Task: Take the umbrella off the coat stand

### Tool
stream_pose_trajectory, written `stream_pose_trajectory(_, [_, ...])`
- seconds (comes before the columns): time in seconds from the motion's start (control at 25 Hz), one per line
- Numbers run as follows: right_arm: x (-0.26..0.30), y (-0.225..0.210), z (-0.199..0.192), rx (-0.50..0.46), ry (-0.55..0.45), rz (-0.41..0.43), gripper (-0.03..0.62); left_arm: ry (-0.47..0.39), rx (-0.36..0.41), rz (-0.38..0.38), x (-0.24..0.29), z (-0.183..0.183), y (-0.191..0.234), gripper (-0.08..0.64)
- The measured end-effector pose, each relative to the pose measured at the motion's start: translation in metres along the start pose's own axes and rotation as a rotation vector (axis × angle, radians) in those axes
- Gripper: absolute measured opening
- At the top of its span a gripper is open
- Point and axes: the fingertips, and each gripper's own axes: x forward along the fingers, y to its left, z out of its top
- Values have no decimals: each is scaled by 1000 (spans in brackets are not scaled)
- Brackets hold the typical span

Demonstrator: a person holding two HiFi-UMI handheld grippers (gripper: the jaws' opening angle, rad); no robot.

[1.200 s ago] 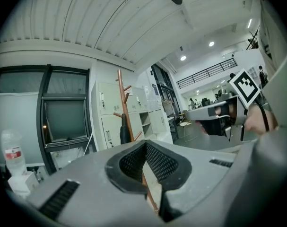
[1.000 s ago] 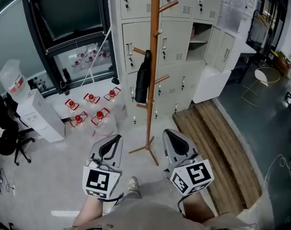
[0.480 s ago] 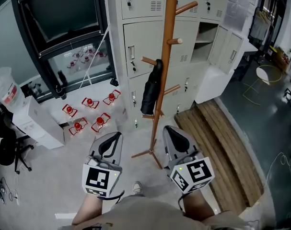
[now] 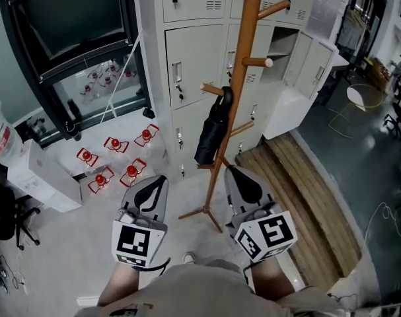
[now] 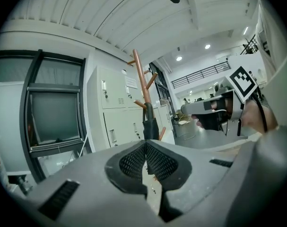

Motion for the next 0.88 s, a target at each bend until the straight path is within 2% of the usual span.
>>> stream_pose_trajectory(0.32, [17, -5, 1, -22, 16, 2, 6, -23, -13, -9, 17, 1, 8, 8])
stream_pose_trajectory(0.88, [35, -62, 5, -21, 38, 40, 6, -9, -38, 42, 66, 9, 0, 9])
